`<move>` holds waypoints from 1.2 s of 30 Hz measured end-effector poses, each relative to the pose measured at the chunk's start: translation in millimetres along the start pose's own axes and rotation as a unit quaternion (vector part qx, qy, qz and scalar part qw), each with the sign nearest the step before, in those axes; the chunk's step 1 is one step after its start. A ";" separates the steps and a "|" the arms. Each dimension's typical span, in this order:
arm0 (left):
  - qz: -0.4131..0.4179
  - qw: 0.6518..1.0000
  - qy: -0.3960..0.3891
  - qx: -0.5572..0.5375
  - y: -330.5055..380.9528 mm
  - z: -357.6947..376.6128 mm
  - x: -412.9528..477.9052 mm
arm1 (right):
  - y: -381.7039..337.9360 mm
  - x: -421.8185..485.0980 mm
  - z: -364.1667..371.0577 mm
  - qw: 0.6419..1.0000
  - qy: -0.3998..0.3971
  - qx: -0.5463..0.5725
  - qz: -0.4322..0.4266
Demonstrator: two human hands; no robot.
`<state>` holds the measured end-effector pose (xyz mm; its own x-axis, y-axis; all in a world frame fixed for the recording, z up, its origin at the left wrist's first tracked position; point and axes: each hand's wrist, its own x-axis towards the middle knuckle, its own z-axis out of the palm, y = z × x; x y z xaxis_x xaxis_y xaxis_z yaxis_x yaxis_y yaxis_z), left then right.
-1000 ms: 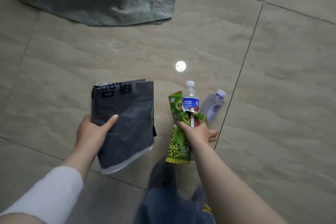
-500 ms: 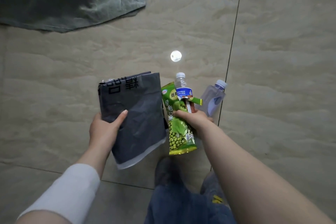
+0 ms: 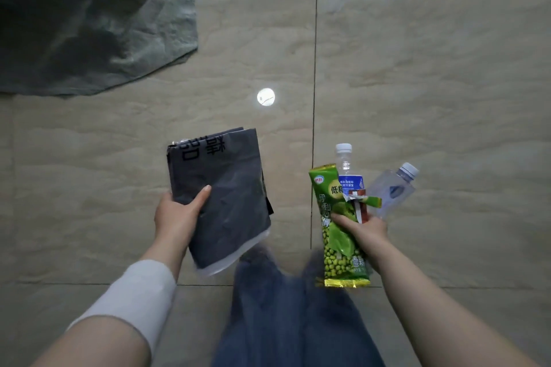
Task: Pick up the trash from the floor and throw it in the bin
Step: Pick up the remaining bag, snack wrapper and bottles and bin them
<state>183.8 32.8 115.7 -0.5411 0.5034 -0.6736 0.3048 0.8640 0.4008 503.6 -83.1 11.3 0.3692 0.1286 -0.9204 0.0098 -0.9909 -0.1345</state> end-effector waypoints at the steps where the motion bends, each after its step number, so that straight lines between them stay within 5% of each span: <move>1: 0.003 1.000 -0.010 0.000 13.4 -3.5 -18.2 | -7.8 -24.8 -18.0 1.000 0.010 0.022 0.003; 12: 0.120 0.982 -0.137 -0.043 168.4 -48.0 -239.3 | -61.1 -287.6 -186.5 0.968 0.115 0.214 -0.059; 23: 0.253 0.937 -0.242 0.001 233.5 -109.6 -406.7 | 40.6 -472.0 -284.4 0.893 0.222 0.386 -0.071; 36: 0.322 0.885 -0.330 0.070 239.5 -23.1 -562.0 | 197.8 -483.6 -357.2 0.870 0.226 0.437 -0.027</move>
<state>542.9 -43.5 604.6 0.3414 0.7492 -0.5676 0.5018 0.3654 0.7841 658.9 -355.8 561.0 0.7203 -0.0502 -0.6918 -0.5987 -0.5488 -0.5835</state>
